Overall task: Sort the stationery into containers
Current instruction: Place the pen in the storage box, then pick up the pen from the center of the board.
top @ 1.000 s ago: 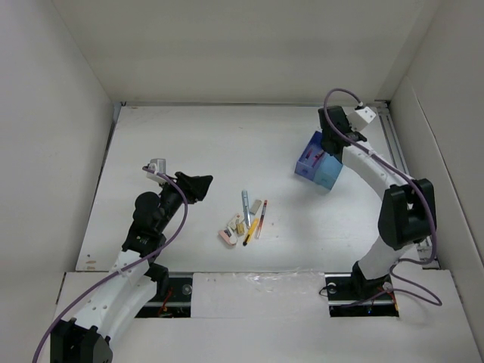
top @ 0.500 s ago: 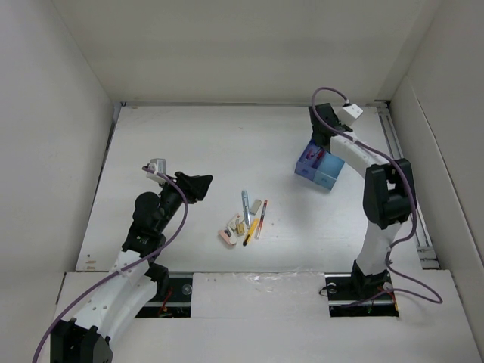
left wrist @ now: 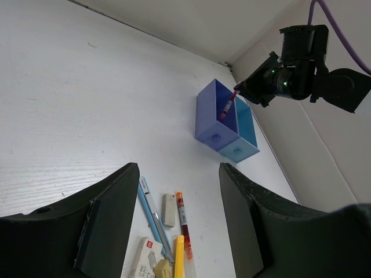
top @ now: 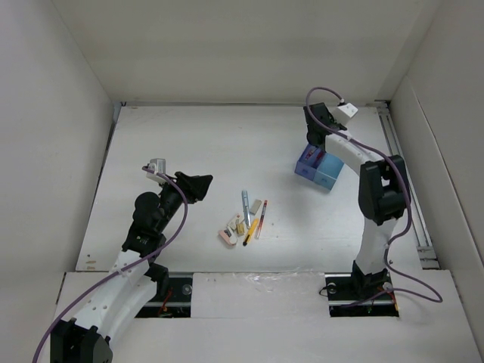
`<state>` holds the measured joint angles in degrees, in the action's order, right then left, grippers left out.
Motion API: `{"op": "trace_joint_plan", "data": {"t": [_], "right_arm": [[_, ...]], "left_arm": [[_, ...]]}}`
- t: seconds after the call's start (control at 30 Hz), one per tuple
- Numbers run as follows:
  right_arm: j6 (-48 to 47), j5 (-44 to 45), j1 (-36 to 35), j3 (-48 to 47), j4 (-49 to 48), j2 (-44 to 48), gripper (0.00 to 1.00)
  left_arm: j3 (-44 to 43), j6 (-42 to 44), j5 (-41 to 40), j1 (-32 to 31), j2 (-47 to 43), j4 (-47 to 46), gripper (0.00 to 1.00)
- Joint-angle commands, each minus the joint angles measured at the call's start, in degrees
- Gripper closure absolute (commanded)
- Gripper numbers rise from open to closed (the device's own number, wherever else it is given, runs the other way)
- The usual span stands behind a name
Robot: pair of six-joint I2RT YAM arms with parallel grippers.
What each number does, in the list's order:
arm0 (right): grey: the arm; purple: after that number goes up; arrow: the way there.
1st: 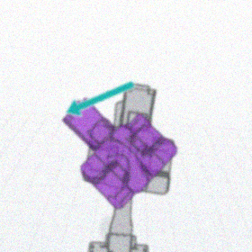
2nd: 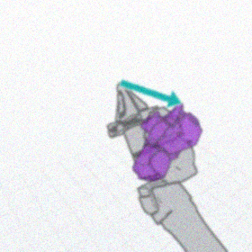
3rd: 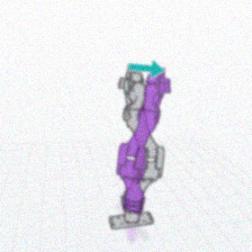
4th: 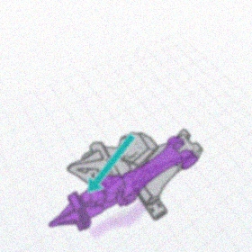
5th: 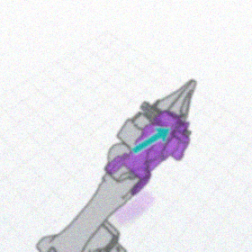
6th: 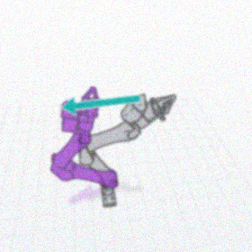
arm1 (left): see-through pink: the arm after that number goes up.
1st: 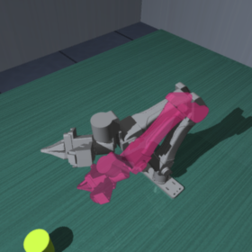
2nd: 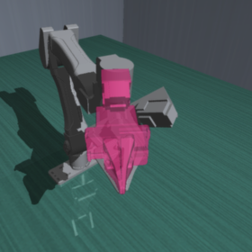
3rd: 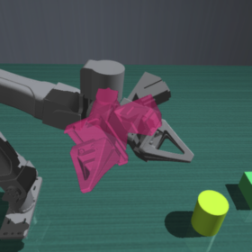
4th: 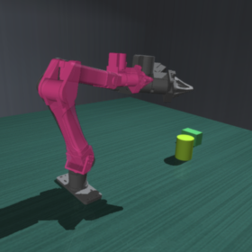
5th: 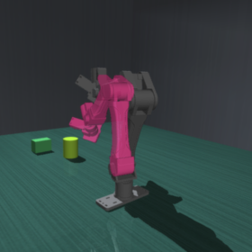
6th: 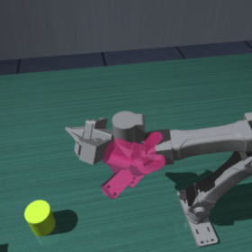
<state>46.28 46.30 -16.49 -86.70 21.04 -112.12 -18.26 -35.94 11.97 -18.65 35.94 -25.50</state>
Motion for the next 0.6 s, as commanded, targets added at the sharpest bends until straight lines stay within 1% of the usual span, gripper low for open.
{"op": "trace_joint_plan", "data": {"t": [0.0, 0.03, 0.1, 0.17, 0.2, 0.3, 0.37, 0.53, 0.57], "right_arm": [[-0.40, 1.60, -0.47, -3.04, -0.65, -1.35, 0.98], [-0.40, 1.60, -0.47, -3.04, -0.65, -1.35, 0.96], [-0.40, 1.60, -0.99, -3.04, -0.65, -1.35, 0.84], [0.12, 0.90, -1.00, -3.04, -0.65, -0.83, 0.75], [0.12, 0.89, -1.00, -3.04, -0.65, -0.82, 0.67], [0.12, 0.89, -1.61, -1.64, -0.65, 1.80, 0.56], [0.12, 0.28, -2.14, -1.63, -0.65, 2.95, 0.53], [1.17, 0.81, -5.21, 1.87, -1.17, 7.77, 0.53], [1.18, -0.59, -8.18, 4.49, -1.78, 10.23, 0.63]], "left_arm": [[-0.90, 0.35, 0.51, -0.15, -0.17, -2.45, 0.46], [-0.90, 0.35, 0.51, -0.15, -0.17, -2.45, 0.46], [-0.90, 0.35, -0.10, -0.15, -0.17, -2.45, 0.46], [-0.90, 0.35, -0.10, -0.15, -0.17, -1.93, 0.46], [-0.90, 0.35, -0.10, -0.15, -0.17, -1.93, 0.46], [-0.90, 0.35, -0.10, -0.15, -0.17, -1.93, 0.46], [-0.90, 0.35, 0.42, -0.15, 0.44, -1.93, 0.46], [-0.90, 0.35, 0.43, -0.15, 0.44, -2.45, 0.46], [-0.90, 0.35, 0.43, -0.15, 0.44, -2.45, 0.46]]}}
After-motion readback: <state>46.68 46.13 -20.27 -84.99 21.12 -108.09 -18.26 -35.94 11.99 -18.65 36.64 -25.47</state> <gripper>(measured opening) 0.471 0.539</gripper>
